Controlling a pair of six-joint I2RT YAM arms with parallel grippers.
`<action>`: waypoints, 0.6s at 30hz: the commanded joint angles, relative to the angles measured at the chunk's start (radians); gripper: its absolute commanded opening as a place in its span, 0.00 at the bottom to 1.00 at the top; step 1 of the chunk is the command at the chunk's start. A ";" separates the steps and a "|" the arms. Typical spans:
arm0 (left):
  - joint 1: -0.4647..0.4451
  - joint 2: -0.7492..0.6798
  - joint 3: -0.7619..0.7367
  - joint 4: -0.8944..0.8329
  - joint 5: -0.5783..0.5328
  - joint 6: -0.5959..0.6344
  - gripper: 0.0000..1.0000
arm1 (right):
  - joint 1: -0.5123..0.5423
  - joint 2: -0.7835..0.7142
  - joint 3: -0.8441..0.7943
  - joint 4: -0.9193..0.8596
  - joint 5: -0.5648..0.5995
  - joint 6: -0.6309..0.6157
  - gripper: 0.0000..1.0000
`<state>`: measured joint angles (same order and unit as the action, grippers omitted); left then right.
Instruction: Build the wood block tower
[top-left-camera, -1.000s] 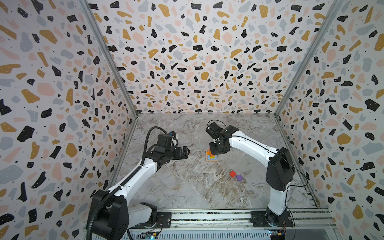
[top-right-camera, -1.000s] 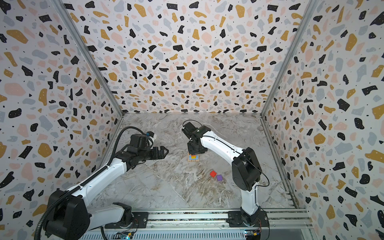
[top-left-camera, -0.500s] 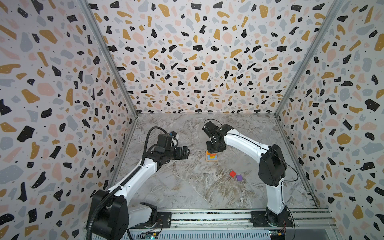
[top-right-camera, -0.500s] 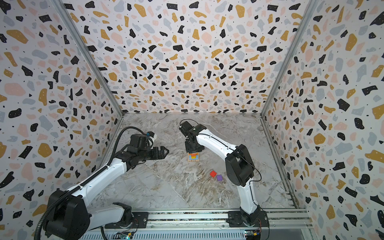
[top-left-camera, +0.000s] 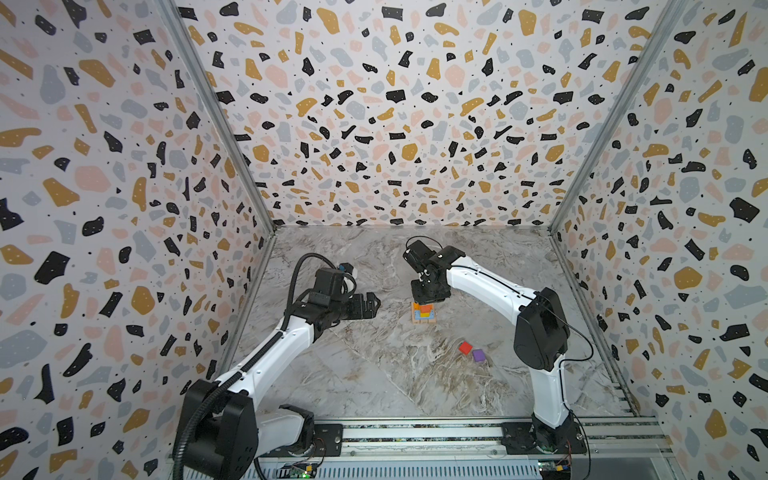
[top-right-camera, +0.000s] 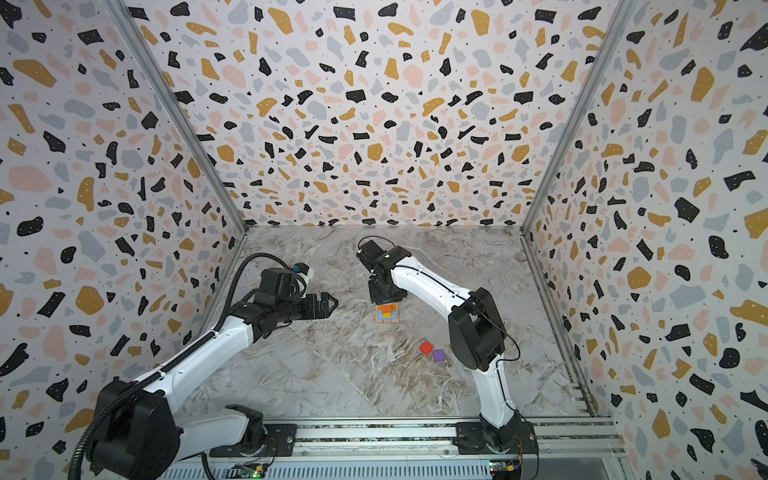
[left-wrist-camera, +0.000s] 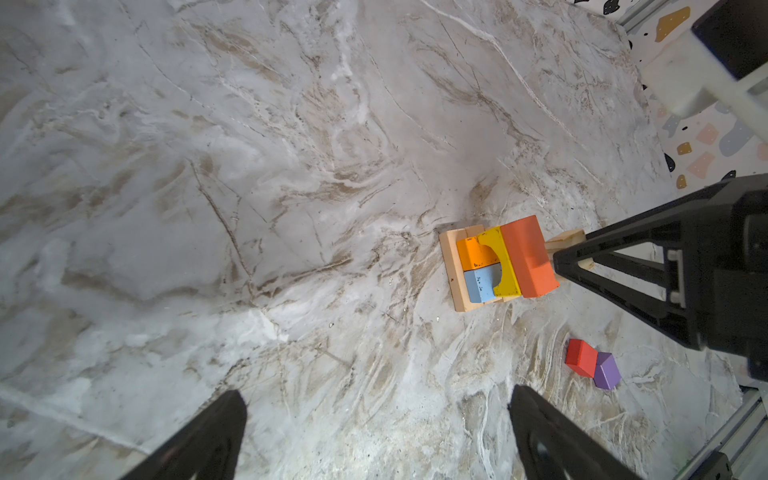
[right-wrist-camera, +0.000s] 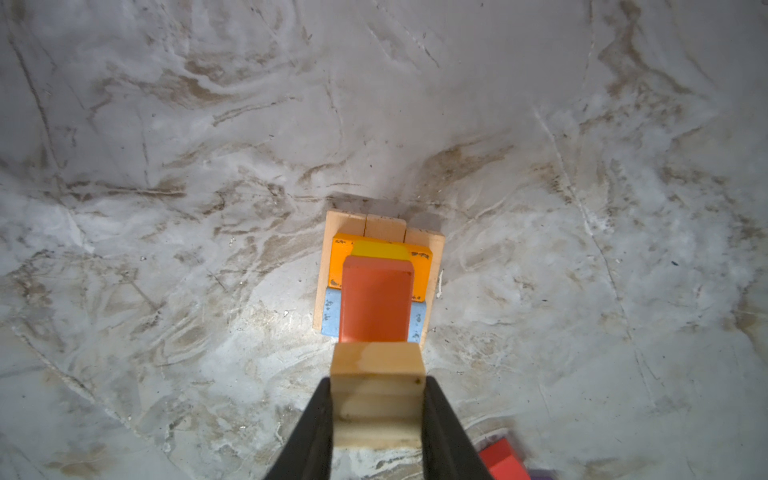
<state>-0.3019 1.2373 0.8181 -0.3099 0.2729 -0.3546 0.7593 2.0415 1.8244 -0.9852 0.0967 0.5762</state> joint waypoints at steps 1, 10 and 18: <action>0.001 -0.016 -0.010 0.027 0.014 0.001 1.00 | 0.005 0.002 0.036 -0.039 0.006 -0.001 0.32; 0.001 -0.015 -0.010 0.027 0.014 0.001 1.00 | 0.006 0.018 0.049 -0.040 0.002 -0.006 0.32; 0.001 -0.016 -0.010 0.028 0.014 0.001 1.00 | 0.006 0.030 0.062 -0.040 0.003 -0.009 0.32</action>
<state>-0.3019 1.2373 0.8177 -0.3096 0.2729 -0.3546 0.7612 2.0678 1.8431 -0.9958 0.0963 0.5747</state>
